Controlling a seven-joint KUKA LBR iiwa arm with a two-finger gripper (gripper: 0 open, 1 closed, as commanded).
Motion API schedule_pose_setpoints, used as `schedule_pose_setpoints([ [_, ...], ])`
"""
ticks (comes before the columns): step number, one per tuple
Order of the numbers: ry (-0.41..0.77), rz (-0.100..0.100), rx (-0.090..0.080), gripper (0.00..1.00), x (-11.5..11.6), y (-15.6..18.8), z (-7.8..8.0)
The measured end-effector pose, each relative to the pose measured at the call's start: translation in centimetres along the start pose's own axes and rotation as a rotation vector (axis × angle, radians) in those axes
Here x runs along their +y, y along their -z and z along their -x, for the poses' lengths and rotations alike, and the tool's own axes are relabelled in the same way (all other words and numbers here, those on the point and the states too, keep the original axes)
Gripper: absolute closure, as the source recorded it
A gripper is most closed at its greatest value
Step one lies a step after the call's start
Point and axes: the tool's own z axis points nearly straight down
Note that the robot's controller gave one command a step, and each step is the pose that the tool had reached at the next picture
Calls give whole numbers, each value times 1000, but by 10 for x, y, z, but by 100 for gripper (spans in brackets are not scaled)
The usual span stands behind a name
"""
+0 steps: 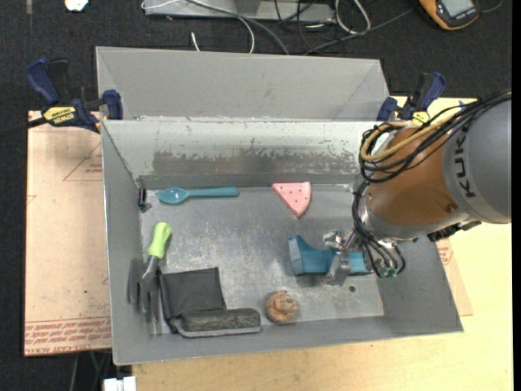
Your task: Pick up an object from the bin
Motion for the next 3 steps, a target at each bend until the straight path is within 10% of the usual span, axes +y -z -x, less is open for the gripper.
schedule_pose_setpoints([
  [3, -1, 1, 15, 100, 1, 86, -3],
])
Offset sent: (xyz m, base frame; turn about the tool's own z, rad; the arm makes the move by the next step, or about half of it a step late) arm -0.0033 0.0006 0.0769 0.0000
